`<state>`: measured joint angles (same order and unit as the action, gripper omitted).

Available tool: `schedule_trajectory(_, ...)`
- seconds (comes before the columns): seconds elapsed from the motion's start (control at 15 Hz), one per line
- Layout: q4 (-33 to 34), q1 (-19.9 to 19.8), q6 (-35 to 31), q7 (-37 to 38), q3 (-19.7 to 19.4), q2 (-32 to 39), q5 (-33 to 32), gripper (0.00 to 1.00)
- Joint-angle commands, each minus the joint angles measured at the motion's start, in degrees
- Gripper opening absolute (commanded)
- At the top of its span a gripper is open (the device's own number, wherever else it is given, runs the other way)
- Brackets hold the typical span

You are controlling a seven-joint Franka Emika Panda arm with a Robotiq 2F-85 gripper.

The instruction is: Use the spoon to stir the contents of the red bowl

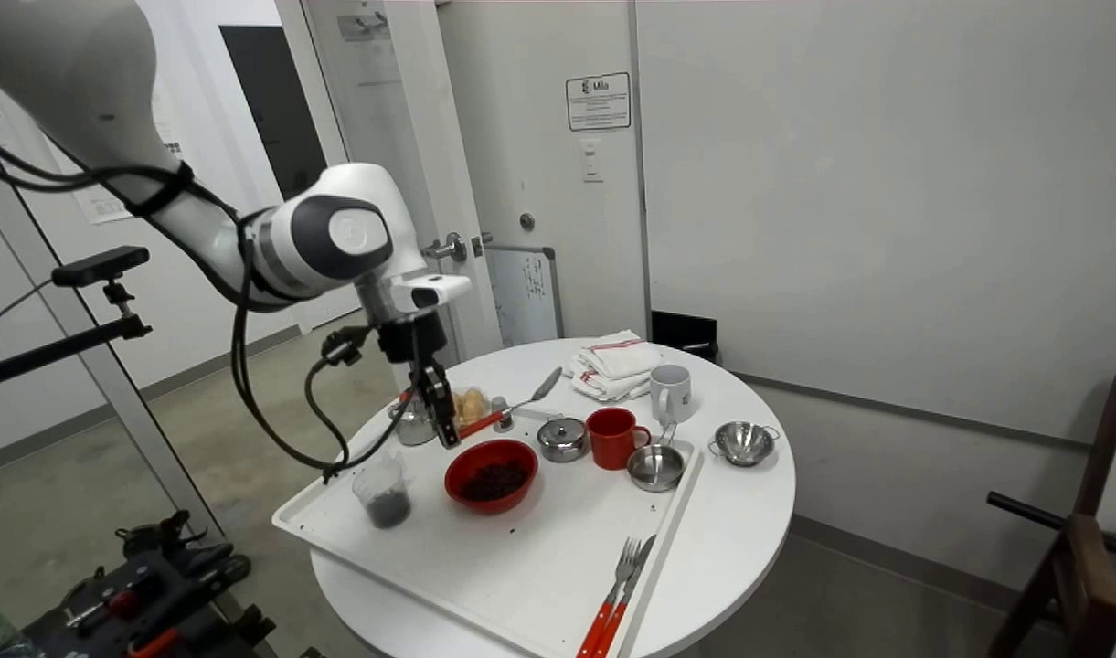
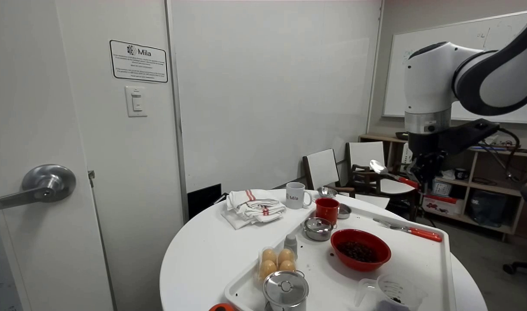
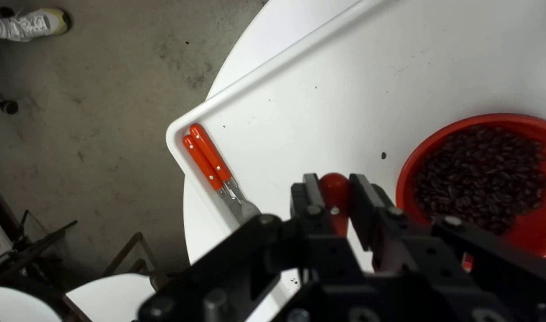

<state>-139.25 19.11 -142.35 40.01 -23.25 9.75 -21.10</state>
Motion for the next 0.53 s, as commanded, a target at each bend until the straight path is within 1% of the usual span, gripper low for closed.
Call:
schedule_trajectory(0.0, 3.2, -6.8, 8.3, -8.3, 10.1, -3.6, 2.1, 0.05)
schedule_trajectory(0.13, 6.9, -9.2, 12.5, -14.2, 14.5, -1.4, 5.9, 0.05)
schedule_trajectory(0.2, 8.6, -10.0, 14.7, -16.0, 16.0, -0.4, 7.0, 0.05)
schedule_trajectory(0.33, 13.1, -11.3, 20.0, -19.1, 18.5, 3.4, 9.7, 0.05)
schedule_trajectory(0.47, 17.1, -11.9, 24.3, -21.0, 20.2, 7.2, 10.7, 0.05)
